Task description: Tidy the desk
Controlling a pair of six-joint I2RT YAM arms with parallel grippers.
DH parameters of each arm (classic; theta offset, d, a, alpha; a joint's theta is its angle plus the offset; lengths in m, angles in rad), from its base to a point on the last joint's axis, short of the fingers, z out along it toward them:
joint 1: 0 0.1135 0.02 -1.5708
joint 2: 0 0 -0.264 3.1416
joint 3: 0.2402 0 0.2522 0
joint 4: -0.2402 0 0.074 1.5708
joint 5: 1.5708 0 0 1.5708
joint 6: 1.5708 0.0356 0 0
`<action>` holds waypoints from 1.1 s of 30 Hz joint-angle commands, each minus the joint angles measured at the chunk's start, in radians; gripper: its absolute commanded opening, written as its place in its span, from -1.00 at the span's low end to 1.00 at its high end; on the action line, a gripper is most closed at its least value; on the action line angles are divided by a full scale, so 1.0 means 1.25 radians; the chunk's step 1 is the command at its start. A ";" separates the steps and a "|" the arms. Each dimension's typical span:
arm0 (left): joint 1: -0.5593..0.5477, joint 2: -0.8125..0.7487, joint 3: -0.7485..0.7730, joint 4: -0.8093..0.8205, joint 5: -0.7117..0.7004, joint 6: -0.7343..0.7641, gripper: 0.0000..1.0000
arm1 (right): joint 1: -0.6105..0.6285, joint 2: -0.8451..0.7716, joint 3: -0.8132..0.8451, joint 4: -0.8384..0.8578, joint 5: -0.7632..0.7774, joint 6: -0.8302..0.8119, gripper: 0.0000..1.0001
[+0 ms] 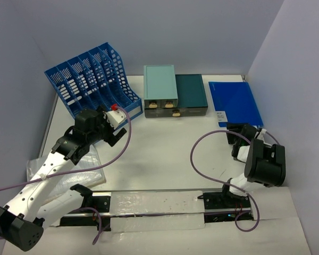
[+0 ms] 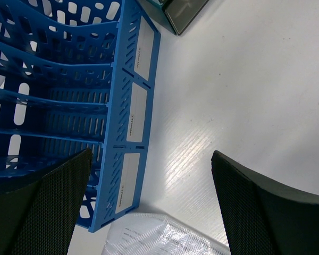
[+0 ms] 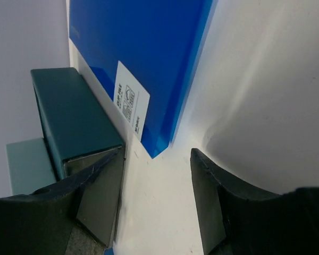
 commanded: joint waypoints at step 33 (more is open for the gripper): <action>0.005 0.008 0.011 0.017 -0.010 0.016 0.99 | 0.019 0.270 0.154 0.334 -0.070 0.147 0.02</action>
